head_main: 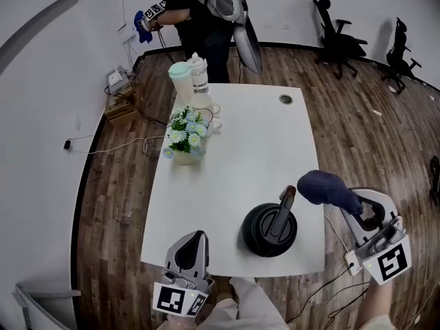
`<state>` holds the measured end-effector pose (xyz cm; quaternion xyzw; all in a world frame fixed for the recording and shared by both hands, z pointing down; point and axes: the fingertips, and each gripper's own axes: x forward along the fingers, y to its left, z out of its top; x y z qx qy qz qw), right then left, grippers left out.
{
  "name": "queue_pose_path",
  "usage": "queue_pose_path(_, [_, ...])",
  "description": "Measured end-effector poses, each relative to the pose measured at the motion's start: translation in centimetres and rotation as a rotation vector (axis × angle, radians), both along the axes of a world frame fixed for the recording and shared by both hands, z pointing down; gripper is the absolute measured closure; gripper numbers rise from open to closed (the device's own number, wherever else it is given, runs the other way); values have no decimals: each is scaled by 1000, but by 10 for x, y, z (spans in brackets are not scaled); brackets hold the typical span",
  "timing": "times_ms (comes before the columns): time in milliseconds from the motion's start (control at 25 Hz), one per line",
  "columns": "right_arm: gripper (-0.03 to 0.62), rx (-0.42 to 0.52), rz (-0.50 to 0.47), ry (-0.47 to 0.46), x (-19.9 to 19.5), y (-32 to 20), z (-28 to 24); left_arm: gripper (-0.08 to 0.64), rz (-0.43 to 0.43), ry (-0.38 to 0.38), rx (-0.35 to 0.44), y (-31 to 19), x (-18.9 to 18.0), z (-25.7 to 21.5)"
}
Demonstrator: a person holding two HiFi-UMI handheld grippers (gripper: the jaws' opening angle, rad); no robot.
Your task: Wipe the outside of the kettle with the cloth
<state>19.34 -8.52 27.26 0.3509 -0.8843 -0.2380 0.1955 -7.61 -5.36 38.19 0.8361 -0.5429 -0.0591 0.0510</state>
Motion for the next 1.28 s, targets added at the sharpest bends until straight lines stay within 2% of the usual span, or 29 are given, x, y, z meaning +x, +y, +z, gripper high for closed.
queue_pose_path(80, [529,18,-272,-21,-30,-17,-33,552,20,5,42,-22,6,-11])
queue_pose_path(120, [528,-13,-412,-33,-46,-24,-44,552,32,10,67,-34,10,-19])
queue_pose_path(200, [528,-138,-675,-18,-77,-37,-49,552,46,14,115,-57,17,-35])
queue_pose_path(280, [528,-311,-904,77,-106,-49,-31,554,56,20,142,-79,22,-46])
queue_pose_path(360, [528,-503,-1087,217,-132,-53,1,552,102,34,125,-98,32,-44])
queue_pose_path(400, [529,-613,-1159,272,-143,-52,17,552,144,40,106,-104,39,-39])
queue_pose_path(480, [528,-875,-1256,321,-163,-47,42,552,259,37,67,-110,60,-23])
queue_pose_path(560, [529,-1083,-1350,406,-172,-42,67,552,368,2,46,-108,80,-5])
queue_pose_path(600, [528,-1148,-1392,475,-173,-41,80,552,402,-28,38,-106,87,5])
queue_pose_path(680, [528,-1232,-1434,605,-173,-46,107,554,418,-59,17,-106,91,23])
queue_pose_path(840, [529,-1318,-1426,807,-171,-60,160,554,434,-29,-95,-102,88,62])
queue_pose_path(960, [529,-1289,-1420,953,-165,-57,196,554,472,-112,-160,-91,96,100])
queue_pose_path(1040, [529,-1252,-1434,1010,-162,-51,213,554,468,-144,-187,-85,98,118])
queue_pose_path(1280, [529,-1182,-1452,1060,-164,-43,238,554,430,-85,-241,-87,90,133])
